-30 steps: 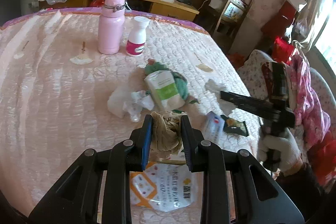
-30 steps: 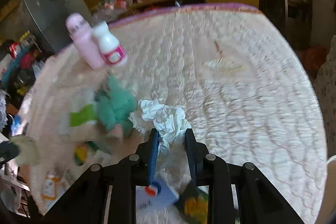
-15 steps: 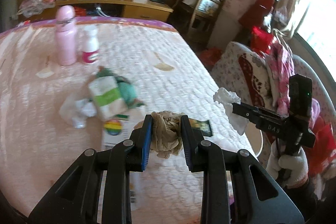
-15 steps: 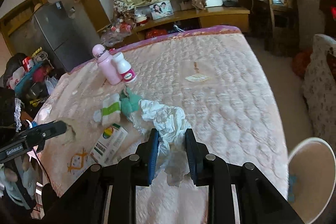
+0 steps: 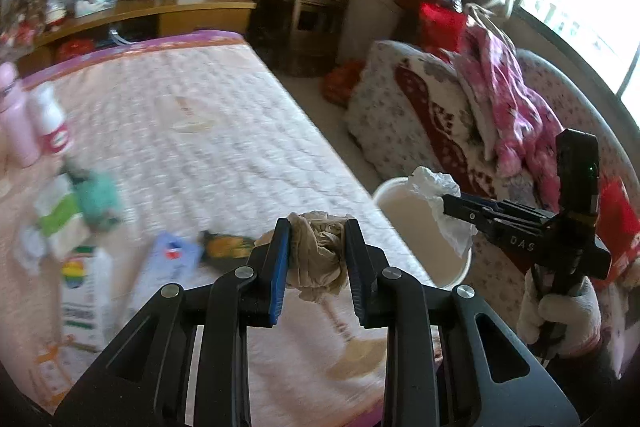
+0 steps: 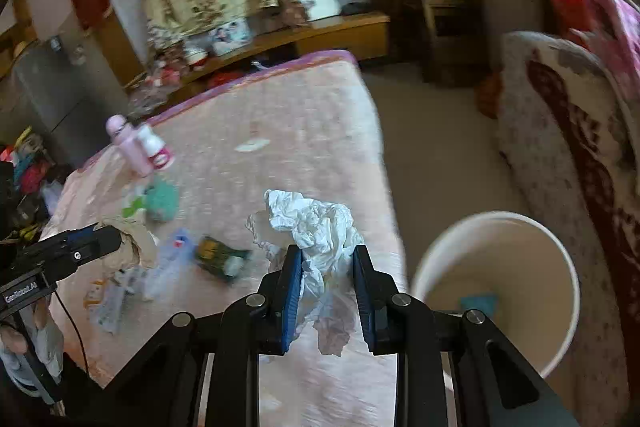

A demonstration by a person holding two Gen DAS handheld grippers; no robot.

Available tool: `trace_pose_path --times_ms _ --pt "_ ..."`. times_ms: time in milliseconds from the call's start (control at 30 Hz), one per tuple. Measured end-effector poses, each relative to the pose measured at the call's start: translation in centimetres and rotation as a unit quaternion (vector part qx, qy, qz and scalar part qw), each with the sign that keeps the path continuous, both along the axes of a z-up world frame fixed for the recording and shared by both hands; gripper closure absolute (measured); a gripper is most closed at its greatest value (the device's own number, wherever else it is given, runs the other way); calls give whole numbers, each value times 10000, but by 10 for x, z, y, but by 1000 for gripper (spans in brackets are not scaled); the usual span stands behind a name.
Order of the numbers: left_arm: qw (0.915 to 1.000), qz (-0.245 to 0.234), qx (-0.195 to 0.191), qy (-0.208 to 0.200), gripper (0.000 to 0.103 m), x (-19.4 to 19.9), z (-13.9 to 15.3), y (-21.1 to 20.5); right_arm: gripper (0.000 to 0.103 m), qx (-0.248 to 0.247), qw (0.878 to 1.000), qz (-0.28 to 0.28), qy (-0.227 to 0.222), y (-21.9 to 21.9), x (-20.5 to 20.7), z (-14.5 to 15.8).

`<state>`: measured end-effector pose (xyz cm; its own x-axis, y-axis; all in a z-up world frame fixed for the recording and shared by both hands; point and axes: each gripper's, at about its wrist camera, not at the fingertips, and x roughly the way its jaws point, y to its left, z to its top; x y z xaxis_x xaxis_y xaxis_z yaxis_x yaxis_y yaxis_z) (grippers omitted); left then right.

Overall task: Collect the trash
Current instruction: 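Carry the wrapper and tissue with both tools over the white bucket, then open both tools to drop the wrapper and tissue into the bucket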

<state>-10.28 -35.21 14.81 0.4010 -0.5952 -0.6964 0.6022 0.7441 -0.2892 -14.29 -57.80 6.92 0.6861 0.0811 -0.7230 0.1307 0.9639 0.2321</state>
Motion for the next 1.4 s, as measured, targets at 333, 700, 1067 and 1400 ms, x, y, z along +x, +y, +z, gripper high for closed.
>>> trace_pose_path --times_ms 333,700,1067,1400 --pt "9984 -546 148 59 79 -8 -16 -87 79 14 9984 -538 185 -61 -29 -22" --pt "9951 -931 116 318 79 -16 -42 -152 79 11 9949 -946 354 -97 -44 -45" --pt "9930 -1044 19 557 65 -16 -64 -180 50 87 9880 -1464 487 -128 -56 -65" --pt "9932 -966 92 644 59 -13 -72 -172 50 76 9891 -1353 576 -121 -57 -70"
